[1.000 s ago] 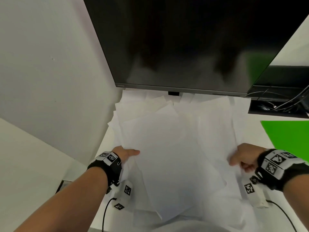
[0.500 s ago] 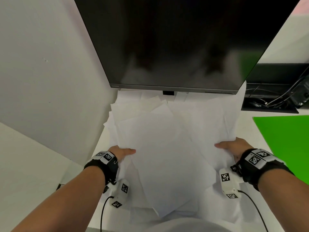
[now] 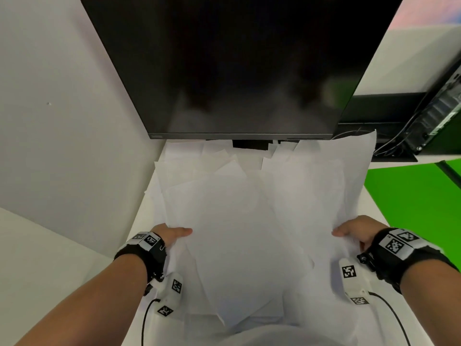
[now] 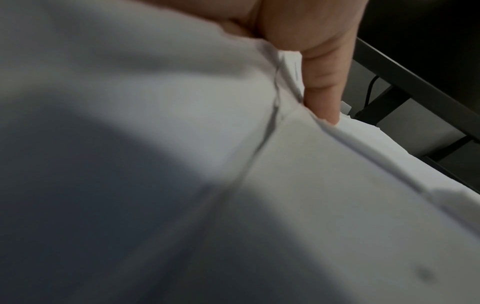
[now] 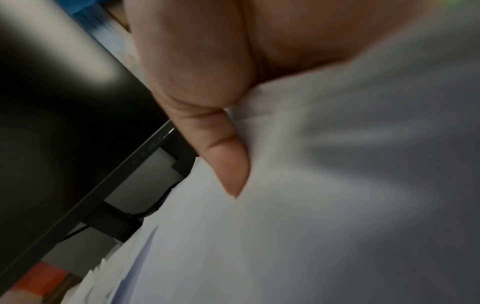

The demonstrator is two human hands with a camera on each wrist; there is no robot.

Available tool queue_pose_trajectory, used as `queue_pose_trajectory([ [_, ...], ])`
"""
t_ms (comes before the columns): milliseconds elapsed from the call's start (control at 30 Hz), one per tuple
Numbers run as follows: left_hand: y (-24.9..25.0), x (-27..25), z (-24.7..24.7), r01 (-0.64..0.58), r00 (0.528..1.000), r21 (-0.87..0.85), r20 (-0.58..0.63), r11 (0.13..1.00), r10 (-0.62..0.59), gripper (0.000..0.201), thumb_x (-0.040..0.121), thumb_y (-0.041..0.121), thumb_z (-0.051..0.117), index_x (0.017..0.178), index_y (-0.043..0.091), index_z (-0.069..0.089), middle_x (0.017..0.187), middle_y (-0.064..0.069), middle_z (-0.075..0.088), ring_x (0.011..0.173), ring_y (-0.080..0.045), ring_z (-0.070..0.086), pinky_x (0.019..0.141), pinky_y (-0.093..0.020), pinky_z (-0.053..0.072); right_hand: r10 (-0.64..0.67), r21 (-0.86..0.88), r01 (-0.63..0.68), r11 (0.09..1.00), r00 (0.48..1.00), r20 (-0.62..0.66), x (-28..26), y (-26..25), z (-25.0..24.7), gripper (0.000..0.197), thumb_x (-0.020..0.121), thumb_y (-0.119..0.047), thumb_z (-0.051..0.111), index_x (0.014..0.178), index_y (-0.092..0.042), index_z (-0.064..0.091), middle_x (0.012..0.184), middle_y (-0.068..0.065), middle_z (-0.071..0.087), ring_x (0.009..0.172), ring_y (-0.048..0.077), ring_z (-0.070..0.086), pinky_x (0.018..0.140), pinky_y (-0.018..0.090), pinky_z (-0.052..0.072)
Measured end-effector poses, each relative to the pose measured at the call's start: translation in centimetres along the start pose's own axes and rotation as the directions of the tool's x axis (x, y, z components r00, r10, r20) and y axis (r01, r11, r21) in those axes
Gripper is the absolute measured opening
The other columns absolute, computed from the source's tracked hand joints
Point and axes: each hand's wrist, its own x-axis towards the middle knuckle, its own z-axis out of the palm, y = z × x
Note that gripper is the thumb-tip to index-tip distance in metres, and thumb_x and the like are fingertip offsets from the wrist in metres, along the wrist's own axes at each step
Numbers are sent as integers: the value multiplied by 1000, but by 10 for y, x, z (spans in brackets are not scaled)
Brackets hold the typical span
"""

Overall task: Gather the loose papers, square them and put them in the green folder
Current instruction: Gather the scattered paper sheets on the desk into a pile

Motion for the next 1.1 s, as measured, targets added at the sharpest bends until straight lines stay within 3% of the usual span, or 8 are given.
queue_pose_trajectory([
  [67, 1, 1, 1, 3, 1000, 7, -22, 1000, -3, 81, 75, 36, 72, 137, -4, 36, 138, -20, 46, 126, -34, 45, 97, -32, 37, -2, -28, 2, 1000, 1000, 0, -20, -7, -1, 41, 42, -13, 74, 79, 2, 64, 97, 23, 67, 90, 38, 65, 88, 50, 52],
  [200, 2, 0, 2, 19, 999, 45, -44, 999, -17, 81, 75, 36, 72, 136, -4, 37, 139, -20, 46, 126, -36, 45, 100, -35, 37, -32, 44, 34, 998, 999, -43, -25, -8, 5, 67, 37, -14, 73, 100, 5, 62, 89, 21, 67, 82, 34, 64, 76, 38, 53],
  [267, 3, -2, 2, 9, 999, 38, -33, 999, -7, 81, 72, 39, 74, 134, -2, 42, 136, -20, 50, 122, -36, 48, 99, -35, 39, -47, 90, 57, 994, 993, -111, -34, -15, 11, 73, 52, -22, 84, 117, 2, 58, 110, 22, 65, 99, 37, 63, 90, 44, 50],
  [367, 3, -3, 2, 12, 999, 47, -37, 999, -10, 86, 69, 42, 75, 136, 0, 41, 137, -19, 49, 123, -36, 48, 103, -37, 40, -39, 32, 48, 998, 974, -222, -48, -19, 16, 53, 80, -18, 69, 123, 8, 52, 126, 24, 57, 115, 38, 55, 96, 38, 44],
  [633, 5, -9, 2, 1, 998, 77, -59, 997, 4, 86, 72, 40, 74, 138, -1, 37, 139, -20, 47, 124, -36, 47, 96, -35, 40, -67, 179, 176, 968, 868, -492, -70, 22, -5, 28, 78, -8, 67, 99, 10, 62, 94, 23, 65, 85, 32, 62, 73, 35, 46],
  [767, 5, -7, 2, 7, 998, 100, -63, 995, -1, 84, 75, 37, 72, 138, -2, 35, 138, -21, 46, 124, -36, 47, 91, -34, 40, -99, 217, 241, 946, 851, -515, -92, 27, -15, 18, 79, -9, 68, 88, 4, 57, 81, 18, 59, 74, 28, 55, 68, 37, 43],
  [967, 10, -14, 3, -3, 997, 115, -75, 993, 12, 86, 78, 37, 70, 141, -3, 27, 144, -22, 39, 130, -36, 41, 101, -37, 36, -189, 215, 341, 915, 834, -519, -130, 15, -21, 13, 79, -2, 66, 89, 0, 58, 84, 17, 60, 72, 25, 52, 68, 31, 37],
  [1100, 10, -18, 2, -2, 998, 112, -64, 994, 10, 89, 77, 37, 70, 142, -2, 24, 142, -22, 41, 127, -37, 44, 86, -33, 38, -154, 234, 333, 913, 814, -559, -142, 12, -30, 15, 80, -2, 65, 92, 4, 58, 89, 18, 58, 79, 27, 52, 71, 32, 36],
])
